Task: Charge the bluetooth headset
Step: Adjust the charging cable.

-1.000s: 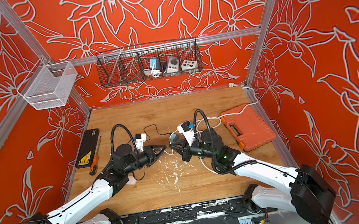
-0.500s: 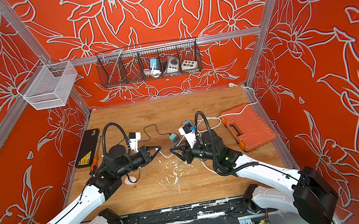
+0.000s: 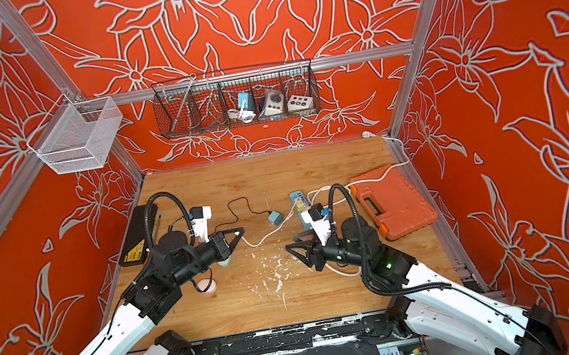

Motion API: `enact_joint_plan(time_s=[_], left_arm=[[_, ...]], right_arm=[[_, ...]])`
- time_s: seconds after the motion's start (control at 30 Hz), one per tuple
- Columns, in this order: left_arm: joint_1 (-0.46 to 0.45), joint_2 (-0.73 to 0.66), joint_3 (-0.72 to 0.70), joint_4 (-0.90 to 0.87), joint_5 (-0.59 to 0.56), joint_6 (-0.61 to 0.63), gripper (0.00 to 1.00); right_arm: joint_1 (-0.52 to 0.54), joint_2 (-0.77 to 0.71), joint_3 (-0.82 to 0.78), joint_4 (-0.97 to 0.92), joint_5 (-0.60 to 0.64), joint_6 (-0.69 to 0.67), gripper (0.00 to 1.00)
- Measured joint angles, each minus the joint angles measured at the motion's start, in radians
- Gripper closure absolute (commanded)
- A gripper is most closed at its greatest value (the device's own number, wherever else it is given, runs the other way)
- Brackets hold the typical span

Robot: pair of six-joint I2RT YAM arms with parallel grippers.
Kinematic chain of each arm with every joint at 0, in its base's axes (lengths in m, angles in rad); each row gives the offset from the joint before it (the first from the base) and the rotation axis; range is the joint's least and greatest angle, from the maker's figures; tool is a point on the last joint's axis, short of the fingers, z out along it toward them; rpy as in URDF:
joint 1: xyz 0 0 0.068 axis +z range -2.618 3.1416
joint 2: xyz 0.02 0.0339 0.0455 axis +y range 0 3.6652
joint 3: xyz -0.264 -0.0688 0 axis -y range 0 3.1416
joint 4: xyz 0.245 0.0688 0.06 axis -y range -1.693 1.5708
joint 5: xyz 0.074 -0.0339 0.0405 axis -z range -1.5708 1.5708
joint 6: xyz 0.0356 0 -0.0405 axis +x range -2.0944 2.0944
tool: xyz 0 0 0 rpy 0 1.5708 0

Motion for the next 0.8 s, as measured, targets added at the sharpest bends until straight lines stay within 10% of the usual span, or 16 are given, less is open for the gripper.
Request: enact_joint_plan(time_s=[0.8], left_arm=[[-0.025,0.005,-0.033,0.217,0.104,-0.021,1.00]], right_arm=[[0.000,0.359,0.181,0.232,-0.182,0.008,0.41]])
